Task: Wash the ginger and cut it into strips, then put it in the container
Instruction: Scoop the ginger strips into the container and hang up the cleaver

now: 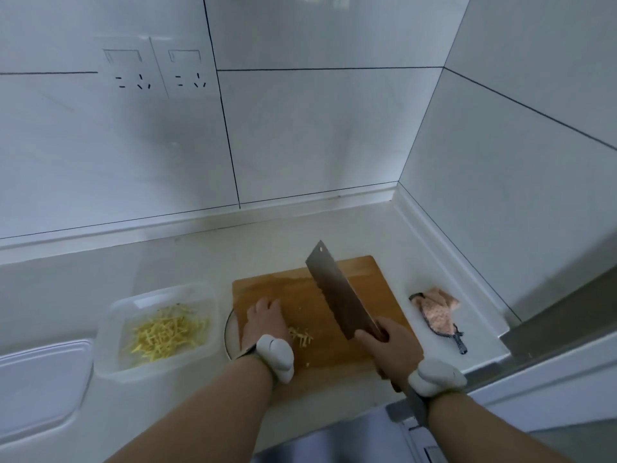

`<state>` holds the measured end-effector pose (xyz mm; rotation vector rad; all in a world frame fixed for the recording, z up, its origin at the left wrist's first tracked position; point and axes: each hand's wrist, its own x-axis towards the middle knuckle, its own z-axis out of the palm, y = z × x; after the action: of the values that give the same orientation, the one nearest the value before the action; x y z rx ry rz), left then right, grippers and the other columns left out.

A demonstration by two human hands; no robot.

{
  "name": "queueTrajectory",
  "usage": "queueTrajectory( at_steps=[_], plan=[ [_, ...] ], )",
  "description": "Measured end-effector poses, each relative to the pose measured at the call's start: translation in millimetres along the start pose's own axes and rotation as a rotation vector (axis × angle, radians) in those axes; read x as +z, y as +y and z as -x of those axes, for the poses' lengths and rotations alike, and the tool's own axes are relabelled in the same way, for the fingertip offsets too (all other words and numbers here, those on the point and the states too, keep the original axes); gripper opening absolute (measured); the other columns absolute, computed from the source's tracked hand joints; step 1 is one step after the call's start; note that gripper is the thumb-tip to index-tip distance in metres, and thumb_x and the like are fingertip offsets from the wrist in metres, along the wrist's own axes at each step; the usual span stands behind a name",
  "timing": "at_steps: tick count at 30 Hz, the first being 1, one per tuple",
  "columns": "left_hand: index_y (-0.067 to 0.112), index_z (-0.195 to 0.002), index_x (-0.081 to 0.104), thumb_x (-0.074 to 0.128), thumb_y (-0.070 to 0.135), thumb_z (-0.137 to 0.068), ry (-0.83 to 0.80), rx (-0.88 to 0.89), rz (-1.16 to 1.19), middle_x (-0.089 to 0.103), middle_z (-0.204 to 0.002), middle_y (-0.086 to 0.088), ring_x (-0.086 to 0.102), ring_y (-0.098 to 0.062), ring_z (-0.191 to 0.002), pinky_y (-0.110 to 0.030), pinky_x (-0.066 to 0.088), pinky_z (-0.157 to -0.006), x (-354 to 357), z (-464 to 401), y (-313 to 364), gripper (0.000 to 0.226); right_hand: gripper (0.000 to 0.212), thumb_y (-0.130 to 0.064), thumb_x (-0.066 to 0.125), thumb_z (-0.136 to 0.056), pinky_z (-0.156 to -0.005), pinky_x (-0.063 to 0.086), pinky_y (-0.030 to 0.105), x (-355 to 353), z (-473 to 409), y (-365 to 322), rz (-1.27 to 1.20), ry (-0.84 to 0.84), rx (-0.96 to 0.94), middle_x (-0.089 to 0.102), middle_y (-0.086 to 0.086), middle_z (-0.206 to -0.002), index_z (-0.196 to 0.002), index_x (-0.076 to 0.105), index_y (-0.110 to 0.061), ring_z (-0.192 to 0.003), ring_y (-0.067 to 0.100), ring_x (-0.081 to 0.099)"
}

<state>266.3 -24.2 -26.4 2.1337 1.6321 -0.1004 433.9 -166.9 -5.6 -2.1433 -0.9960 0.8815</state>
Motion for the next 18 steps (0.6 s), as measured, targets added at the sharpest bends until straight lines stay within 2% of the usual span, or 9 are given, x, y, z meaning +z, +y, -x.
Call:
queueTrajectory(
  at_steps=[2,5,8,10,13,15,18],
  plan=[
    [0.019,-0.142,0.036,0.039,0.017,-0.098,-0.010,0.032,-0.031,0.024,-0.151,-0.003,0.021,-0.026,-0.138,-0.038,0.035,-0.106,5,3,2,0.044,0.025,-0.034,0.067,-0.091,-0.048,0.047,0.027,-1,8,12,-0.165,-0.017,0.118,0.055,0.005,-0.060,-0.086,0.059,-0.011,-0.046,0.016,0.051],
    [0.019,-0.125,0.048,0.037,0.014,-0.098,0.033,0.097,-0.004,0.036,-0.136,-0.004,0.032,-0.022,-0.127,-0.034,0.041,-0.099,14,11,6,0.030,0.032,-0.031,0.068,-0.091,-0.045,0.045,0.026,2,23,25,-0.355,-0.020,0.261,0.054,0.006,-0.057,-0.090,0.060,0.000,-0.044,0.016,0.048],
    [0.021,-0.122,0.051,0.035,0.017,-0.100,0.125,0.135,0.129,0.043,-0.129,-0.001,0.036,-0.019,-0.122,-0.030,0.041,-0.094,22,16,2,0.028,0.032,-0.034,0.068,-0.091,-0.049,0.049,0.027,9,32,28,-0.408,-0.069,0.355,0.057,0.007,-0.063,-0.096,0.063,-0.002,-0.048,0.017,0.051],
    [0.021,-0.133,0.045,0.036,0.022,-0.101,0.198,0.127,0.204,0.040,-0.139,-0.001,0.032,-0.020,-0.130,-0.032,0.036,-0.102,28,14,-7,0.034,0.032,-0.035,0.068,-0.091,-0.052,0.051,0.029,16,38,28,-0.423,-0.124,0.374,0.058,0.006,-0.063,-0.095,0.061,-0.005,-0.049,0.017,0.052],
    [0.017,-0.149,0.024,0.036,0.035,-0.101,0.198,0.133,0.224,0.023,-0.155,-0.003,0.016,-0.022,-0.143,-0.033,0.017,-0.117,38,13,-17,0.053,0.033,-0.035,0.068,-0.090,-0.052,0.051,0.031,35,48,24,-0.444,-0.147,0.341,0.058,0.008,-0.060,-0.090,0.058,-0.003,-0.048,0.020,0.053],
    [0.017,-0.152,0.010,0.030,0.043,-0.100,0.167,0.130,0.177,0.009,-0.159,-0.001,0.004,-0.019,-0.146,-0.033,0.004,-0.119,44,17,-16,0.061,0.035,-0.036,0.068,-0.091,-0.050,0.051,0.030,46,55,16,-0.429,-0.169,0.311,0.059,0.010,-0.060,-0.090,0.057,-0.003,-0.047,0.022,0.054],
    [0.018,-0.153,-0.001,0.021,0.052,-0.099,0.149,0.109,0.144,-0.004,-0.160,0.002,-0.007,-0.015,-0.147,-0.034,-0.008,-0.118,55,24,-11,0.068,0.033,-0.037,0.064,-0.093,-0.043,0.045,0.023,61,59,4,-0.387,-0.205,0.287,0.058,0.011,-0.058,-0.089,0.056,-0.005,-0.043,0.020,0.053]
  ],
)
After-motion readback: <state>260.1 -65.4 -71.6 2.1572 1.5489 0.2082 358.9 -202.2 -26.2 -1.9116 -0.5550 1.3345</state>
